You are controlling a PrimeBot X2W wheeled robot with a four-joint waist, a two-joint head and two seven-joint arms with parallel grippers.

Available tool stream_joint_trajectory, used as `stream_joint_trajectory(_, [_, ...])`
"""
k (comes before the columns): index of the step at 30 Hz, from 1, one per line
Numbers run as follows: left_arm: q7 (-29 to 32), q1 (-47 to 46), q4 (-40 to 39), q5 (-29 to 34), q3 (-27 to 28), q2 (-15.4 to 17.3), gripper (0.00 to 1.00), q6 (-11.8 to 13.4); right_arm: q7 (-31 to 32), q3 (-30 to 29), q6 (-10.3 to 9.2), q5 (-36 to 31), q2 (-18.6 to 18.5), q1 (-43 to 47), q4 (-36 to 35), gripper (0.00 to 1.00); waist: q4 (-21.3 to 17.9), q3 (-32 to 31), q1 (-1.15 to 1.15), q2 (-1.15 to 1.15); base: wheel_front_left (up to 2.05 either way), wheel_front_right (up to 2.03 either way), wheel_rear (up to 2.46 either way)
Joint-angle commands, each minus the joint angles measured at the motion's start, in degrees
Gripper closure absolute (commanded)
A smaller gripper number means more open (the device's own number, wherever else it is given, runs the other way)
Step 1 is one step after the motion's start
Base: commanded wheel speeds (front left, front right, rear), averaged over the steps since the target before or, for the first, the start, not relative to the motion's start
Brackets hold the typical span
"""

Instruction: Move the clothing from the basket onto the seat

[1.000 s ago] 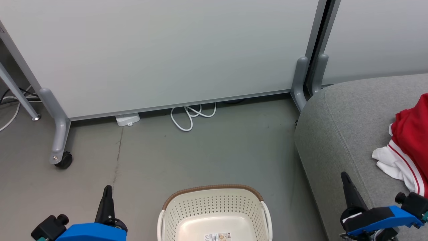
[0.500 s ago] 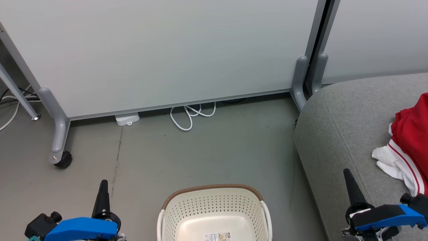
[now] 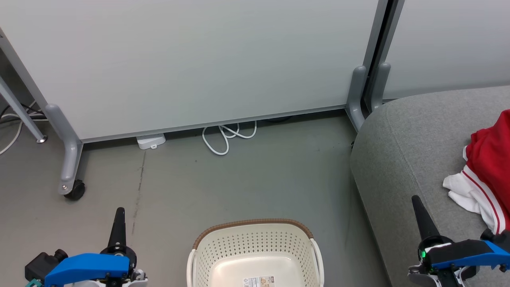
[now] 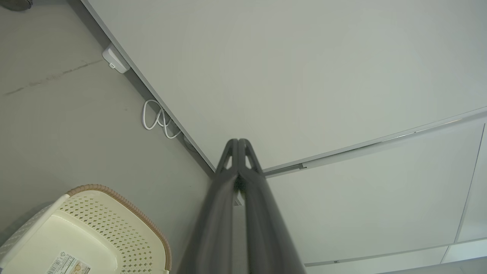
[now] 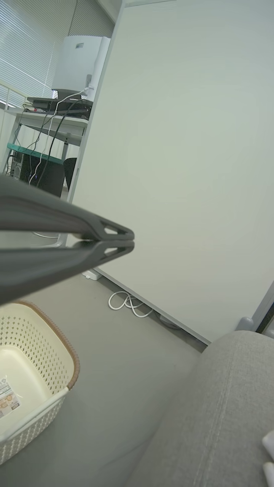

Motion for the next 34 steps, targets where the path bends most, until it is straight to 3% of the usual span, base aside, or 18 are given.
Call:
stream_joint_trajectory(1, [0.4, -1.4, -0.7, -1.0, 0.3, 0.1, 1.0, -0.1, 0.2, -0.2, 0.02, 1.3, -0.4, -1.1, -0.7, 1.0, 0.0, 0.0, -0.01, 0.0, 0.0, 0.0, 0.0])
stream_joint_trajectory(34, [4.6, -3.2, -2.0, -15.2, 3.0, -0.3, 1.0, -0.2, 2.7, -1.1, 0.02, 17.4, -0.5, -1.8, -1.3, 1.0, -0.2, 0.3, -0.01, 0.0, 0.0, 0.0, 0.0])
